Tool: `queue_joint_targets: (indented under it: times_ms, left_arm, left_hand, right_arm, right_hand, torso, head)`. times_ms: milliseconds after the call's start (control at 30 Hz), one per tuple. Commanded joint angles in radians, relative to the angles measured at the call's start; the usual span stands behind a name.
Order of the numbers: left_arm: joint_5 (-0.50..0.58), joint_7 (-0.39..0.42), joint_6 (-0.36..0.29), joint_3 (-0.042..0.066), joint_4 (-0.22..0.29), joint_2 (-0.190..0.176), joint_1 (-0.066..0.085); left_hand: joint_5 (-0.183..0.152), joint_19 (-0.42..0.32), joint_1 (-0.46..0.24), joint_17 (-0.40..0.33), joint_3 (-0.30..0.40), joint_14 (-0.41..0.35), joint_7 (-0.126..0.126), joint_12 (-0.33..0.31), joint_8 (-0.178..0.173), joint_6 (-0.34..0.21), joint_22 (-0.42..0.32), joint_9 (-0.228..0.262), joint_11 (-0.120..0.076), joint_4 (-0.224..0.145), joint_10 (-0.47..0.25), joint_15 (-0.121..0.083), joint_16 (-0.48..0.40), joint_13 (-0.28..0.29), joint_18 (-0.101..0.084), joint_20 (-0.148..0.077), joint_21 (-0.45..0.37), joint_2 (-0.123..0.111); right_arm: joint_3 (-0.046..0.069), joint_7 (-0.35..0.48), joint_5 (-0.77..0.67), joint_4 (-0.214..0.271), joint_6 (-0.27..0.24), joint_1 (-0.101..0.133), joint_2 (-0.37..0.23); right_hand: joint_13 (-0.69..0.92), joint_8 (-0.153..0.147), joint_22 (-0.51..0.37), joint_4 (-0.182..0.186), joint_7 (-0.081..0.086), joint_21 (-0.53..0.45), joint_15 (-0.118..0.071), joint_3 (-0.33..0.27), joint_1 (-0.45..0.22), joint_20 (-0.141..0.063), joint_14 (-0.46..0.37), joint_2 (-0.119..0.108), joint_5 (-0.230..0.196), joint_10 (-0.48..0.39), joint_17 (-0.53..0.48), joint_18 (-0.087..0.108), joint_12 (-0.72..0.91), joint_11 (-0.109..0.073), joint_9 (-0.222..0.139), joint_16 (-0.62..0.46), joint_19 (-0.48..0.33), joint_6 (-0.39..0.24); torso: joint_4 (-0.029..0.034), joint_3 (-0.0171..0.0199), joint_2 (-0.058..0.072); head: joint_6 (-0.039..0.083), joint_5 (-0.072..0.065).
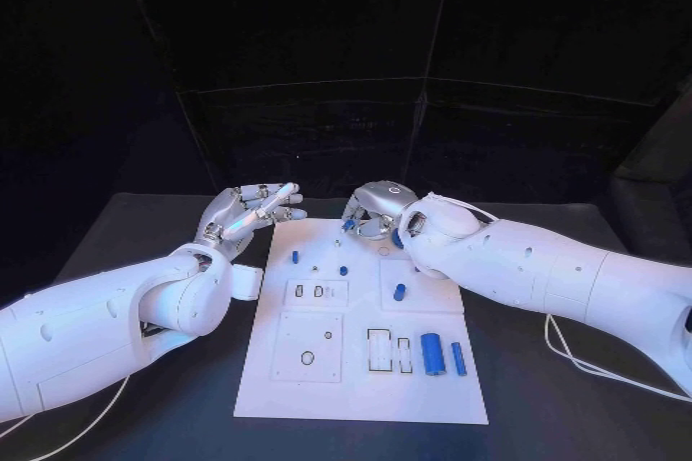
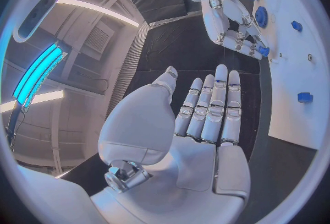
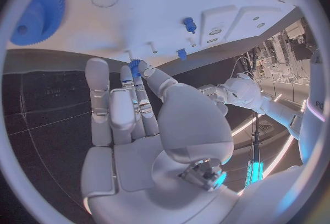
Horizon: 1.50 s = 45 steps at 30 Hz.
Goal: Assemble the parts on the task board
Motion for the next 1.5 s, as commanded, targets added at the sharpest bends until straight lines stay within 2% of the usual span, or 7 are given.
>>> queue_joint_targets:
  times_ms: [33, 133, 433, 867, 1067, 1267, 1500]
  left_arm:
    - [-0.006, 0.004, 0.013, 0.001, 0.003, 0.001, 0.003]
    - [-0.006, 0.003, 0.013, 0.001, 0.002, 0.002, 0.003]
    - [-0.006, 0.003, 0.014, 0.001, 0.001, 0.004, 0.004]
    - [-0.006, 0.001, 0.014, 0.001, 0.000, 0.006, 0.005]
    - [-0.006, 0.001, 0.014, 0.001, 0.000, 0.007, 0.006]
    - [-0.006, 0.000, 0.014, 0.001, -0.001, 0.007, 0.006]
    - [-0.006, -0.002, 0.014, 0.001, -0.002, 0.006, 0.007]
  left_hand:
    - [0.004, 0.001, -0.002, 0.001, -0.001, 0.001, 0.016, -0.004, -0.004, 0.002, -0.002, -0.002, 0.005, -0.007, -0.004, 0.005, -0.004, -0.001, 0.005, 0.002, -0.005, 0.009]
    - [0.004, 0.001, -0.002, 0.001, -0.001, 0.001, 0.016, -0.004, -0.004, 0.002, -0.002, -0.002, 0.005, -0.007, -0.004, 0.005, -0.004, -0.001, 0.005, 0.002, -0.005, 0.009]
    - [0.004, 0.001, -0.002, 0.001, -0.001, 0.001, 0.016, -0.004, -0.004, 0.002, -0.002, -0.002, 0.005, -0.007, -0.004, 0.005, -0.004, -0.001, 0.005, 0.002, -0.005, 0.009]
    - [0.004, 0.001, -0.002, 0.002, -0.001, 0.001, 0.016, -0.004, -0.005, 0.003, -0.002, -0.001, 0.005, -0.008, -0.003, 0.005, -0.005, -0.001, 0.006, 0.003, -0.006, 0.009]
    - [0.004, 0.001, -0.002, 0.002, -0.001, 0.001, 0.016, -0.004, -0.005, 0.003, -0.002, -0.001, 0.005, -0.008, -0.003, 0.005, -0.005, -0.001, 0.006, 0.003, -0.006, 0.009]
    - [0.004, 0.001, -0.002, 0.002, -0.001, 0.001, 0.017, -0.005, -0.005, 0.003, -0.002, -0.001, 0.005, -0.009, -0.003, 0.005, -0.006, -0.001, 0.006, 0.003, -0.006, 0.009]
    - [0.004, 0.001, -0.002, 0.002, -0.001, 0.001, 0.017, -0.005, -0.005, 0.003, -0.002, -0.001, 0.005, -0.009, -0.003, 0.005, -0.006, -0.001, 0.006, 0.003, -0.006, 0.009]
  right_arm:
    - [0.001, -0.015, -0.001, -0.017, 0.000, 0.004, 0.012]
    - [0.001, -0.021, -0.004, -0.032, 0.007, 0.004, 0.025]
    - [0.001, -0.026, -0.010, -0.074, 0.038, 0.005, 0.056]
    - [0.001, -0.032, -0.018, -0.097, 0.080, 0.006, 0.081]
    - [0.001, -0.049, -0.026, -0.107, 0.088, 0.006, 0.091]
    - [0.001, -0.058, -0.028, -0.114, 0.067, 0.006, 0.098]
    - [0.001, -0.061, -0.029, -0.102, 0.046, 0.006, 0.091]
  right_hand:
    - [0.000, 0.000, 0.001, 0.000, 0.001, 0.005, -0.006, 0.006, 0.002, 0.000, 0.023, -0.007, -0.006, 0.003, 0.001, -0.011, 0.000, 0.004, 0.001, 0.007, 0.006, 0.003]
    - [0.000, 0.000, 0.001, 0.000, 0.001, 0.005, -0.006, 0.006, 0.002, 0.000, 0.023, -0.007, -0.006, 0.003, 0.001, -0.011, 0.000, 0.004, 0.001, 0.007, 0.006, 0.003]
    - [0.000, -0.001, 0.004, 0.004, 0.002, 0.009, -0.005, 0.010, -0.002, 0.002, 0.022, -0.012, -0.007, -0.001, -0.001, -0.011, -0.001, 0.005, 0.001, 0.008, 0.005, 0.001]
    - [-0.001, -0.002, 0.012, 0.009, 0.004, 0.016, -0.002, 0.015, -0.007, 0.003, 0.020, -0.018, -0.008, -0.006, -0.008, -0.012, -0.001, 0.007, 0.000, 0.006, 0.004, -0.004]
    - [-0.004, -0.005, 0.004, 0.023, 0.015, 0.016, 0.009, 0.026, -0.020, 0.012, 0.013, -0.037, -0.013, -0.051, -0.026, -0.011, -0.005, 0.020, -0.002, 0.001, -0.009, -0.030]
    - [-0.004, -0.005, -0.044, 0.037, 0.033, -0.010, 0.029, 0.025, -0.025, 0.032, -0.004, -0.072, -0.020, -0.163, -0.085, -0.003, -0.002, 0.045, -0.003, -0.028, -0.044, -0.094]
    - [-0.002, -0.005, -0.069, 0.045, 0.031, -0.024, 0.032, 0.015, -0.014, 0.037, -0.010, -0.083, -0.022, -0.197, -0.113, 0.003, 0.002, 0.048, -0.003, -0.042, -0.060, -0.124]
  torso:
    - [0.0001, -0.0011, 0.003]
    - [-0.0001, 0.0007, 0.001]
    - [0.0017, 0.0000, 0.001]
    - [0.0015, -0.0014, 0.001]
    - [0.0019, -0.0020, 0.002]
    - [0.0018, -0.0017, 0.002]
    - [0.0016, -0.0021, 0.002]
  head:
    - [0.000, 0.000]
    - [-0.003, 0.000]
    - [-0.006, 0.000]
    - [-0.008, 0.004]
    - [-0.009, 0.003]
    - [-0.008, 0.003]
    - [-0.008, 0.003]
